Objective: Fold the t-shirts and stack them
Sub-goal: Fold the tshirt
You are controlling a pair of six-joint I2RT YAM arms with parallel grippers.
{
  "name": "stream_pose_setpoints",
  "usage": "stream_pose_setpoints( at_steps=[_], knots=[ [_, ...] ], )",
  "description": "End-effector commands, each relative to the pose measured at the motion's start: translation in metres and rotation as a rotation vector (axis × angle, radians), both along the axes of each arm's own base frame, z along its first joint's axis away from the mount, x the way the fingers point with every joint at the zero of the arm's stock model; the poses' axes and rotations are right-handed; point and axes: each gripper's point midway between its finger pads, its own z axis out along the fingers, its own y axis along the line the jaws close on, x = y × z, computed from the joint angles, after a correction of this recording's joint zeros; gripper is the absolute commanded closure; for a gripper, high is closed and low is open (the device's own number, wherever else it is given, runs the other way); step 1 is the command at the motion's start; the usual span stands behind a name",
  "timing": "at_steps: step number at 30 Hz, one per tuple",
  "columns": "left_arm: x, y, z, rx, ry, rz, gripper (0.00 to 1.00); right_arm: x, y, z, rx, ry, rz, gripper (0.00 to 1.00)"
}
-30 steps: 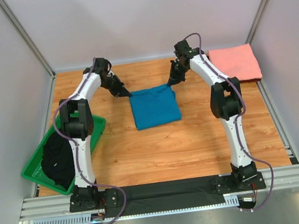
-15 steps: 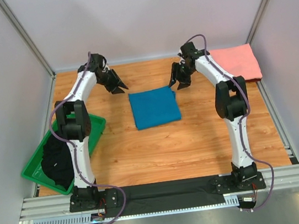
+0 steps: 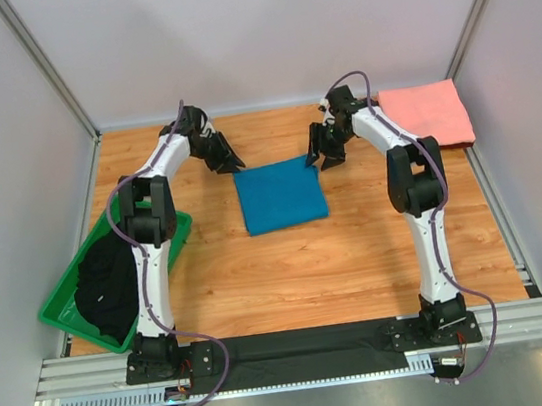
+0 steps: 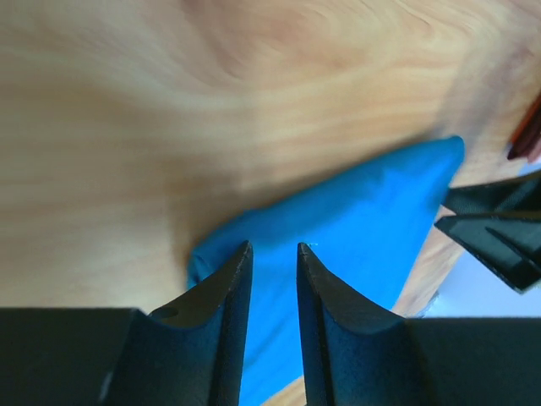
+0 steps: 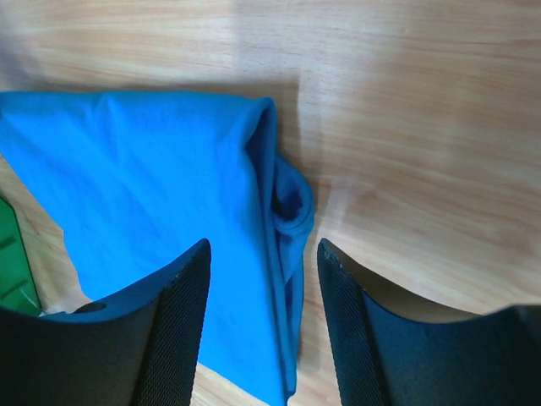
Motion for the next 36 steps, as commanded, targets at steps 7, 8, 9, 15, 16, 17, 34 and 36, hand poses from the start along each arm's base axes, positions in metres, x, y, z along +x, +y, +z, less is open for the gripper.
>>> stream_pose_setpoints(
  at_steps=[7,8,9,15,16,17,34,36],
  knots=[
    [0.034,0.023,-0.012,-0.021,-0.041,0.037,0.65,0.011,0.015,-0.023,0.106,-0.059,0.044,0.57],
    [0.037,0.022,-0.012,-0.025,-0.049,0.036,0.66,0.011,0.016,-0.025,0.113,-0.059,0.039,0.60],
    [0.038,0.021,-0.012,-0.033,-0.047,0.034,0.66,0.011,0.016,-0.026,0.117,-0.057,0.038,0.61],
    [0.039,0.027,0.015,-0.005,-0.084,0.037,0.65,0.011,0.021,-0.027,0.145,-0.051,0.046,0.73],
    [0.038,0.031,0.030,0.020,-0.114,0.036,0.65,0.010,0.021,-0.025,0.149,-0.049,0.045,0.73],
    [0.036,0.037,0.035,0.061,-0.122,0.048,0.65,0.010,0.021,-0.026,0.151,-0.042,0.042,0.71],
    [-0.128,-0.024,0.063,0.119,-0.060,-0.142,0.66,-0.078,-0.001,-0.001,0.121,0.068,0.058,0.43],
    [-0.138,-0.036,0.056,0.096,-0.069,-0.179,0.66,-0.091,-0.003,-0.009,0.114,0.091,0.061,0.45]
  ],
)
